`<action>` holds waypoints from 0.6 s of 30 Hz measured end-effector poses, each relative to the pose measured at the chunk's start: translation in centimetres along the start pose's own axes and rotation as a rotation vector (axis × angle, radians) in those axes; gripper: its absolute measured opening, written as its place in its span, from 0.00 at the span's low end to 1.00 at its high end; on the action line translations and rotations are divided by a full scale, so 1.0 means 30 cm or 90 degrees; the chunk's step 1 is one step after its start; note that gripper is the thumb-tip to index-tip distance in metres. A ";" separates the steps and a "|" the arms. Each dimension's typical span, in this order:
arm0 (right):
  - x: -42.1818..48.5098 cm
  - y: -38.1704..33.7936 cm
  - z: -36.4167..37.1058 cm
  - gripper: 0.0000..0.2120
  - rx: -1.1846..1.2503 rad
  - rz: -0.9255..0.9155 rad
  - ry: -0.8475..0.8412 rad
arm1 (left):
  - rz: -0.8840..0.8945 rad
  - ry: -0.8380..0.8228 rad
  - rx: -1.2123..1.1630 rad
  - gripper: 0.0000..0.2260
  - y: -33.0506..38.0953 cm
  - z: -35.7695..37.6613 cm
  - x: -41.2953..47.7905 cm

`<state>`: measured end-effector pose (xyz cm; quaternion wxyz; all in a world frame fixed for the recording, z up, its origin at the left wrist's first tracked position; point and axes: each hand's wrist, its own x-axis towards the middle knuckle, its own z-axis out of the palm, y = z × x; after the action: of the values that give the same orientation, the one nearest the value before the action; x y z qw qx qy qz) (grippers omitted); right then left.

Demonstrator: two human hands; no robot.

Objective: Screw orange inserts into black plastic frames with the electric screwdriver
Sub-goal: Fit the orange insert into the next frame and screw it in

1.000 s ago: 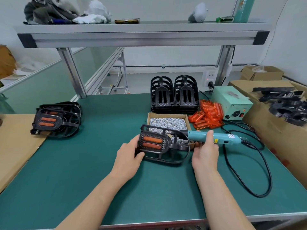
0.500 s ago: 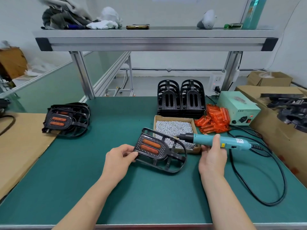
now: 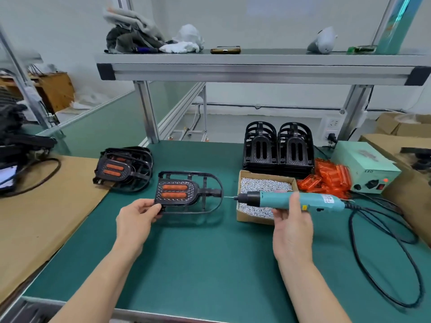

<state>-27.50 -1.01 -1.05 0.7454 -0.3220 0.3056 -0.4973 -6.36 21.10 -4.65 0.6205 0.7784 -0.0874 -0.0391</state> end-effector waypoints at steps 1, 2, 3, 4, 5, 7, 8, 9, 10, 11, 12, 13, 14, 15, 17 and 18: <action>-0.014 0.016 0.013 0.07 0.003 0.018 -0.010 | -0.004 0.012 -0.002 0.04 -0.005 -0.008 0.012; -0.027 0.034 0.023 0.07 0.002 0.035 -0.019 | -0.007 0.024 -0.002 0.04 -0.008 -0.017 0.022; -0.038 0.053 0.030 0.07 -0.002 0.048 -0.027 | -0.010 0.036 0.000 0.04 -0.012 -0.025 0.031; -0.047 0.070 0.035 0.06 -0.006 0.057 -0.033 | -0.012 0.048 0.003 0.03 -0.016 -0.033 0.041; -0.054 0.084 0.038 0.06 -0.009 0.064 -0.036 | -0.013 0.059 0.006 0.03 -0.020 -0.042 0.053; -0.062 0.101 0.043 0.05 -0.013 0.069 -0.035 | -0.018 0.081 0.007 0.04 -0.028 -0.064 0.081; -0.062 0.104 0.044 0.05 -0.012 0.070 -0.036 | -0.021 0.094 0.005 0.04 -0.032 -0.077 0.098; -0.060 0.105 0.043 0.05 -0.009 0.071 -0.037 | -0.022 0.108 0.004 0.04 -0.040 -0.091 0.120; -0.058 0.105 0.041 0.05 -0.006 0.072 -0.040 | -0.025 0.122 0.004 0.05 -0.047 -0.106 0.142; -0.056 0.106 0.037 0.04 -0.007 0.072 -0.044 | -0.027 0.137 0.006 0.05 -0.057 -0.120 0.167; -0.055 0.108 0.033 0.05 -0.010 0.071 -0.051 | -0.027 0.148 0.008 0.04 -0.066 -0.135 0.194; -0.054 0.110 0.031 0.05 -0.014 0.070 -0.058 | -0.025 0.153 0.009 0.05 -0.074 -0.149 0.222; -0.054 0.112 0.028 0.05 -0.016 0.068 -0.063 | -0.024 0.152 0.007 0.07 -0.079 -0.161 0.251; -0.053 0.115 0.027 0.05 -0.017 0.066 -0.063 | -0.023 0.152 0.008 0.07 -0.081 -0.174 0.279; -0.050 0.120 0.026 0.05 -0.019 0.063 -0.058 | -0.016 0.161 0.013 0.05 -0.080 -0.195 0.330; -0.049 0.121 0.025 0.05 -0.019 0.061 -0.058 | -0.017 0.172 0.013 0.06 -0.077 -0.203 0.353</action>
<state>-25.41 1.59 -3.24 0.7767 -0.3401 0.2936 -0.4414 5.27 25.49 -5.01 0.6180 0.7840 0.0069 0.0588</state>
